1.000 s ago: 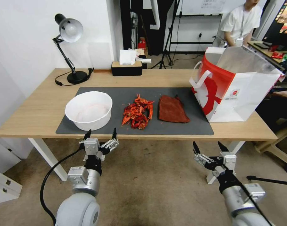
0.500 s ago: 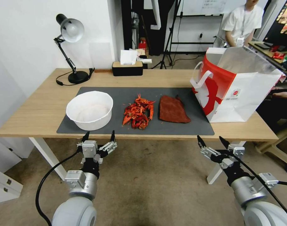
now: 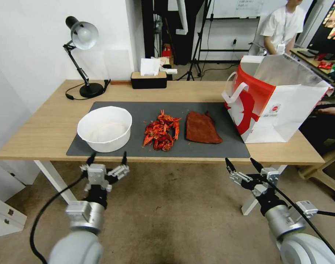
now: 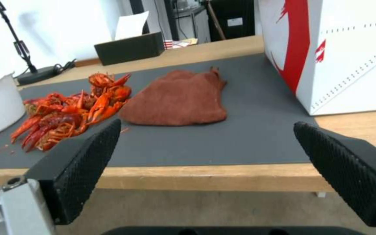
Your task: Sweep shrimp from table into container with towel, then put container into takeout bag.
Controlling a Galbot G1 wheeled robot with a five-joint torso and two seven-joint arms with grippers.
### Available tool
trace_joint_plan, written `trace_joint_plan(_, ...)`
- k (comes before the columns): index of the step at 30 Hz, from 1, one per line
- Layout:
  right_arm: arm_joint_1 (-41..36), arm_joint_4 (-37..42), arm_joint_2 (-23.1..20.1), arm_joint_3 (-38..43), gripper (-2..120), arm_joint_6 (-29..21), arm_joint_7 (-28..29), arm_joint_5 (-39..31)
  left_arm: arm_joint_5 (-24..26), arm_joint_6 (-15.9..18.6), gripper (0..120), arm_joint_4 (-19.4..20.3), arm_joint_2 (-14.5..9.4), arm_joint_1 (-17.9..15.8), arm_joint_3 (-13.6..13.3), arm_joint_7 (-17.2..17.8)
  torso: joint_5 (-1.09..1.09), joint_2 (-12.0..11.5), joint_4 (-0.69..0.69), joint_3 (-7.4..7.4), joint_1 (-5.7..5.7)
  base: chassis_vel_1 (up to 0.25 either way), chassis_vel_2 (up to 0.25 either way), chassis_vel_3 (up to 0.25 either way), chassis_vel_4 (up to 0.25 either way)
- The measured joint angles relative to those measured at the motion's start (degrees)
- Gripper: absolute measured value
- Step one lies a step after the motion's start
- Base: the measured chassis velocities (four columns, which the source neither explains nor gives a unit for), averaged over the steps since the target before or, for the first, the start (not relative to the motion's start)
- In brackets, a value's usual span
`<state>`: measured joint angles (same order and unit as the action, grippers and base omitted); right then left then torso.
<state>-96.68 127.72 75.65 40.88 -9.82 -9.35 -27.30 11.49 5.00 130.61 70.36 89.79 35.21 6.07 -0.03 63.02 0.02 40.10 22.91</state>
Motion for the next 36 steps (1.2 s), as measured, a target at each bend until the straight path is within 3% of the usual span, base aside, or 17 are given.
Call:
trace_joint_plan(3,-0.02,0.0,-0.39,-0.05,100,0.05,0.29,0.14,9.31,2.62,100,-3.69,-12.63,-8.94,4.82,-4.89,-0.01,0.0,-0.03,0.0,0.0,0.0,0.0,0.0,0.0)
trace_joint_plan(4,-0.02,0.0,-0.39,-0.05,100,0.05,0.29,0.14,9.31,2.62,100,-3.69,-12.63,-8.94,4.82,-4.89,-0.01,0.0,-0.03,0.0,0.0,0.0,0.0,0.0,0.0)
trace_joint_plan(7,-0.38,0.01,-0.18,-0.2,100,0.65,0.33,0.97,15.4,-0.86,100,-12.68,-27.54,-17.65,4.65,-18.28,0.05,0.0,-0.06,0.01,0.01,0.0,0.0,0.0,0.0)
trace_joint_plan(8,-0.38,0.01,-0.18,-0.2,100,0.65,0.33,0.97,15.4,-0.86,100,-12.68,-27.54,-17.65,4.65,-18.28,0.05,0.0,-0.06,0.01,0.01,0.0,0.0,0.0,0.0)
trace_joint_plan(11,-0.68,0.25,0.41,-0.61,100,1.23,0.32,1.42,16.16,-5.55,100,-20.31,-35.27,-24.16,1.67,-35.65,0.02,0.0,-0.01,0.01,0.01,0.0,0.0,0.0,0.0)
trace_joint_plan(12,-0.68,0.25,0.41,-0.61,100,1.23,0.32,1.42,16.16,-5.55,100,-20.31,-35.27,-24.16,1.67,-35.65,0.02,0.0,-0.01,0.01,0.01,0.0,0.0,0.0,0.0)
trace_joint_plan(15,-0.94,0.34,0.84,-0.7,100,1.88,0.48,1.87,10.0,-5.31,100,-23.71,-39.09,-29.23,0.12,-56.61,-0.01,0.0,-0.02,0.02,0.02,0.0,0.0,0.0,0.0)
trace_joint_plan(16,-0.94,0.34,0.84,-0.7,100,1.88,0.48,1.87,10.0,-5.31,100,-23.71,-39.09,-29.23,0.12,-56.61,-0.01,0.0,-0.02,0.02,0.02,0.0,0.0,0.0,0.0)
trace_joint_plan(17,-1.09,0.34,0.9,-0.71,100,2.07,0.53,2.06,6.4,-4.8,100,-23.99,-39.96,-30.86,0.08,-63.24,0.02,0.0,-0.02,0.01,0.01,0.0,0.0,0.0,0.0)
trace_joint_plan(19,-1.36,0.33,0.93,-0.79,100,2.38,0.58,2.49,-0.47,-4.88,100,-24.44,-41.41,-33.71,-0.48,-71.67,0.04,0.0,-0.02,0.01,0.01,0.0,0.0,0.0,0.0)
trace_joint_plan(20,-1.36,0.33,0.93,-0.79,100,2.38,0.58,2.49,-0.47,-4.88,100,-24.44,-41.41,-33.71,-0.48,-71.67,0.04,0.0,-0.02,0.01,0.01,0.0,0.0,0.0,0.0)
trace_joint_plan(22,-1.55,0.32,0.94,-1.03,100,2.52,0.61,2.79,-6.31,-5.25,100,-25.03,-42.86,-35.59,-1.72,-74.11,0.03,0.0,-0.02,0.01,0.01,0.0,0.0,0.0,0.0)
trace_joint_plan(27,-1.65,0.33,1.04,-1.31,100,2.7,0.68,3.15,-12.09,-5.59,100,-26.74,-44.02,-38.44,-4.93,-73.51,0.03,0.0,-0.02,0.01,0.01,0.0,0.0,0.0,0.0)
trace_joint_plan(31,-1.89,0.31,1.29,-1.47,100,2.83,0.69,3.42,-15.67,-6.55,100,-29.16,-43.76,-41.93,-9.67,-72.92,0.02,0.0,-0.01,0.01,0.01,0.0,0.0,0.0,0.0)
trace_joint_plan(33,-2.09,0.19,1.35,-1.38,100,2.9,0.61,3.51,-16.62,-7.01,100,-30.9,-43.4,-44.86,-13.61,-73.24,0.02,0.0,-0.03,0.01,0.01,0.0,0.0,0.0,0.0)
trace_joint_plan(34,-2.09,0.19,1.35,-1.38,100,2.9,0.61,3.51,-16.62,-7.01,100,-30.9,-43.4,-44.86,-13.61,-73.24,0.02,0.0,-0.03,0.01,0.01,0.0,0.0,0.0,0.0)
trace_joint_plan(36,-2.31,0.18,1.43,-1.03,100,2.94,0.55,3.52,-17.91,-7.64,100,-32.48,-43.01,-48.04,-17.33,-73.32,0.02,0.0,-0.03,0.01,0.01,0.0,0.0,0.0,0.0)
